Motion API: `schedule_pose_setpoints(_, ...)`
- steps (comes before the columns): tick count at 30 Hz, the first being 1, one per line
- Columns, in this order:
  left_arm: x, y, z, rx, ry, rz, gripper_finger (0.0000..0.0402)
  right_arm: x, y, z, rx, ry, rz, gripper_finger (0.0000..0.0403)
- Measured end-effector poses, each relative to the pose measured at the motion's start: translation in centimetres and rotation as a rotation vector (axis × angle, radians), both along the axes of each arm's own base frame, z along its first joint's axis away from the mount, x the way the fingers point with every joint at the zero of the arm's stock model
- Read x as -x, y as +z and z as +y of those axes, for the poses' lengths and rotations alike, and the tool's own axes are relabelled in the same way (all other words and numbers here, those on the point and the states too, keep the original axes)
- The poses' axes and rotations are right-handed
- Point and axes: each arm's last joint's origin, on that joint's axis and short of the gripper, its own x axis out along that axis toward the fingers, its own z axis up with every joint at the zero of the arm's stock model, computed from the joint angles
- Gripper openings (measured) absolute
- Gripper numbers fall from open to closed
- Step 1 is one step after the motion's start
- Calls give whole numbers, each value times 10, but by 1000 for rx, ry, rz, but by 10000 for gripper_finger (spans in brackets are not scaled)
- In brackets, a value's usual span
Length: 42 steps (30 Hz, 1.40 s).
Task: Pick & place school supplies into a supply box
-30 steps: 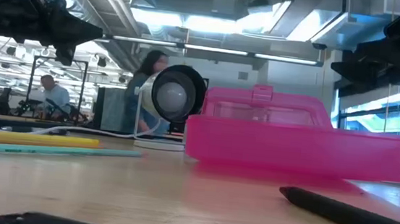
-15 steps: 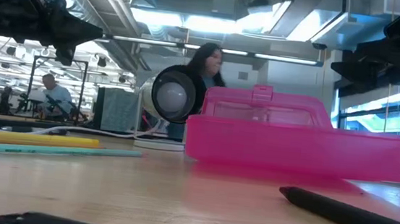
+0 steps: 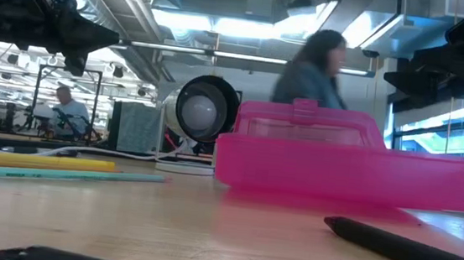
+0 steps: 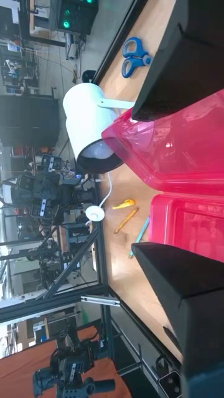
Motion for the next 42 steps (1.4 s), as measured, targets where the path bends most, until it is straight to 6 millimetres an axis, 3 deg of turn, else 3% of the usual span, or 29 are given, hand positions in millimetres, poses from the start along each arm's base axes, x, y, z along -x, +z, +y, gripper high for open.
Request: schedule_pose_setpoints(42,0,0,0,0,0,0,10,0,0,0,0,0,0,338)
